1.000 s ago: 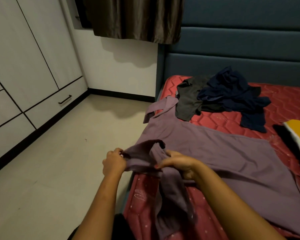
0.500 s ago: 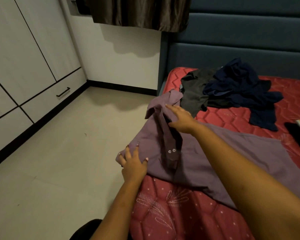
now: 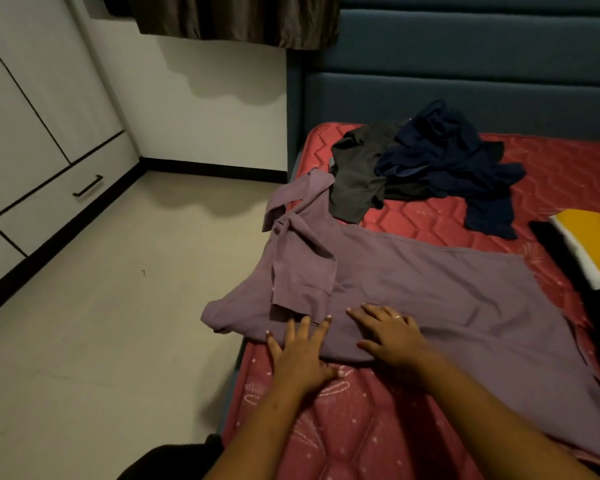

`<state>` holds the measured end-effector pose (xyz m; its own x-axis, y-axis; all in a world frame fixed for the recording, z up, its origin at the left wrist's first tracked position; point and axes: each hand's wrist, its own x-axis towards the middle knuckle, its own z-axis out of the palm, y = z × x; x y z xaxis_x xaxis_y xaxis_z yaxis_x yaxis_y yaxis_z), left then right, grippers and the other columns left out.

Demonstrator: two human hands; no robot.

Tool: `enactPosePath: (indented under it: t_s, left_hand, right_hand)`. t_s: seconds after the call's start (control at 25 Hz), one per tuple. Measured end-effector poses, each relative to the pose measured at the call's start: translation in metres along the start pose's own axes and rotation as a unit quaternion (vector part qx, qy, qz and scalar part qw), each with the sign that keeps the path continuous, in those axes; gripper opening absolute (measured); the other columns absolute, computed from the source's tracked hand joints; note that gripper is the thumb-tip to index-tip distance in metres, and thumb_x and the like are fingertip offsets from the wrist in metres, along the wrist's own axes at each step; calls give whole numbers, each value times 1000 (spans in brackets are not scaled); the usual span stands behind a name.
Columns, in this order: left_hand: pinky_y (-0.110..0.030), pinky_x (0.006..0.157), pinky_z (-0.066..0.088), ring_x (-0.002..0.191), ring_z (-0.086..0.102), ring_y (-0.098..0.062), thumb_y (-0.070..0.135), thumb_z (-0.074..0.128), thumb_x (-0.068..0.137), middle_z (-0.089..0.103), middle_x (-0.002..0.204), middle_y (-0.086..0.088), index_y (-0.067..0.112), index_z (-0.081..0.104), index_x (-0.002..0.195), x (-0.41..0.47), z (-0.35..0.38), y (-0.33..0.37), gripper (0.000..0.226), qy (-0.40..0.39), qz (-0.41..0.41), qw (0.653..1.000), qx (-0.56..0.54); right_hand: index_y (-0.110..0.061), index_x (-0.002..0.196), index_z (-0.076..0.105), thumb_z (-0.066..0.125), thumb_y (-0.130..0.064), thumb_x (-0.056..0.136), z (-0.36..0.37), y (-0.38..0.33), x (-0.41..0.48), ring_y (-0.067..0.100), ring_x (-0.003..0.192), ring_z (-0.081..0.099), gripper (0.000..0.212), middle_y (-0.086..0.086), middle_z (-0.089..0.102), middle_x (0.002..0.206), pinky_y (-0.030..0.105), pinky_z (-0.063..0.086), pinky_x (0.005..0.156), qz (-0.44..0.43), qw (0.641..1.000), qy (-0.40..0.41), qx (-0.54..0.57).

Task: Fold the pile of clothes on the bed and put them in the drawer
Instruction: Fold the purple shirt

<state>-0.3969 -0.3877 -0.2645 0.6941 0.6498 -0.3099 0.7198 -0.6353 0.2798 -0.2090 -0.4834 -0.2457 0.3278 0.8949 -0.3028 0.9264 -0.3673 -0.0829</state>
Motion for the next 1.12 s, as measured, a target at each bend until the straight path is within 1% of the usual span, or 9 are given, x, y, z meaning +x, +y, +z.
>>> enactPosePath:
  t_s: [0.16, 0.28, 0.4, 0.48, 0.6, 0.76, 0.88, 1.0, 1.12]
  left_hand:
    - [-65, 110, 4, 144, 7, -37, 42, 41, 96, 12, 158, -8, 48, -3, 149, 7, -6, 3, 68, 50, -23, 991, 126]
    - [-62, 111, 13, 143, 16, -42, 21, 37, 95, 19, 154, -22, 41, 10, 152, -7, 10, 45, 66, 84, -45, 988, 124]
    - [-65, 89, 43, 117, 58, -35, 15, 37, 74, 59, 131, -15, 27, 65, 124, -18, 34, 87, 58, 80, 52, 986, 136]
    - [-62, 90, 46, 114, 61, -30, 14, 49, 72, 64, 127, -5, 24, 67, 120, -19, 40, 105, 52, 57, 81, 984, 150]
    - [-54, 99, 41, 122, 55, -29, 13, 54, 83, 60, 132, -1, 23, 57, 131, -13, 37, 114, 49, 112, 92, 974, 175]
    - [-45, 54, 56, 82, 71, -34, 9, 85, 45, 74, 97, -6, 14, 74, 101, -2, 36, 107, 57, 66, 111, 969, 210]
    - [-46, 61, 56, 90, 69, -37, 11, 87, 48, 71, 109, -10, 16, 70, 114, -4, 37, 126, 69, 81, 143, 960, 228]
    - [-47, 97, 43, 132, 43, -35, 15, 51, 91, 39, 150, -10, 26, 31, 149, -12, 49, 156, 63, 63, 198, 950, 231]
    - [-43, 100, 41, 142, 26, -32, 10, 32, 98, 18, 159, -8, 28, 7, 154, -8, 52, 168, 64, 53, 166, 951, 256]
  right_hand:
    - [-53, 145, -11, -8, -88, 61, 18, 66, -51, 17, 149, -1, 91, -17, -7, 160, 62, 6, 111, 80, 995, -18, -55]
    - [-52, 145, -12, 23, -88, 73, 20, 115, -90, 20, 148, -8, 89, -15, -13, 159, 65, 7, 111, 143, 988, -59, -17]
    - [-49, 146, -13, 34, -98, 49, 17, 146, -120, 21, 147, -14, 119, -12, -20, 158, 63, 7, 113, 90, 989, -108, -36]
    - [-47, 147, -13, 55, -87, 55, 20, 166, -135, 20, 147, -14, 121, -13, -22, 157, 61, 7, 113, 56, 990, -125, -46]
    - [-53, 139, -23, 55, -67, 76, 31, 196, -163, 19, 146, -14, 101, -17, -28, 151, 61, 8, 112, 52, 991, -119, -45]
    - [-61, 127, -29, 47, -20, 89, 50, 202, -196, 22, 148, -13, 94, -16, -28, 151, 58, 2, 114, 103, 991, -74, -42]
    - [-55, 144, -11, 46, -5, 91, 52, 198, -206, 23, 148, -8, 92, -7, -13, 161, 63, 3, 112, 165, 984, -49, -41]
    - [-50, 148, -4, 45, -3, 92, 46, 197, -207, 21, 149, -1, 88, -4, -1, 162, 63, 8, 111, 197, 978, -33, -65]
    - [-39, 150, 21, 50, -9, 93, 43, 212, -216, 21, 147, 15, 71, 1, 26, 157, 63, 1, 111, 187, 974, 46, -117]
